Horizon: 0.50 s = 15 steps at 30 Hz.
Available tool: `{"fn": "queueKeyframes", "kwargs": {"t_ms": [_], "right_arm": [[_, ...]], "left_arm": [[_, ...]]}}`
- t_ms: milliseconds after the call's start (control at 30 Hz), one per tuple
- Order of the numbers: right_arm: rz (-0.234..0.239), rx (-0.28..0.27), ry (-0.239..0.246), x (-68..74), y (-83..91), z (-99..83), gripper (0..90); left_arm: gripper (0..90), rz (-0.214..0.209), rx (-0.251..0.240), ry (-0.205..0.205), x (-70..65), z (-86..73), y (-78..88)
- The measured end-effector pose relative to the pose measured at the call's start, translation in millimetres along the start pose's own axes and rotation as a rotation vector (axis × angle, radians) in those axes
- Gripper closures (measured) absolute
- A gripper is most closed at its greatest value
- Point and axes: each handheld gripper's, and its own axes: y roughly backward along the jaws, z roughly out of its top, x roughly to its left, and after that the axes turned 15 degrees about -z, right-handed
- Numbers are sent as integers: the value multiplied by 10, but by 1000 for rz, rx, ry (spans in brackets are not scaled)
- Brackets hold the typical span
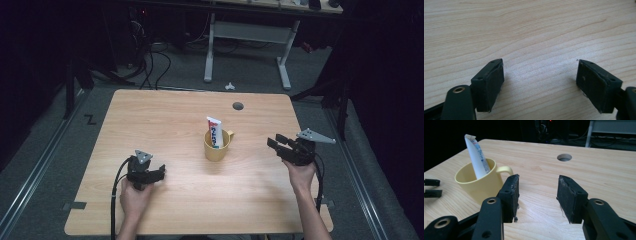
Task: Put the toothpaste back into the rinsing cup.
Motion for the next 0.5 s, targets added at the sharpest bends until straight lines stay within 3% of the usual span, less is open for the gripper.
{"fn": "queueKeyframes", "kwargs": {"t_ms": [500], "right_arm": [[-36, 31, -5, -86, -30, -159, 523]], "left_arm": [[226, 0, 0, 0, 0, 0, 0]]}}
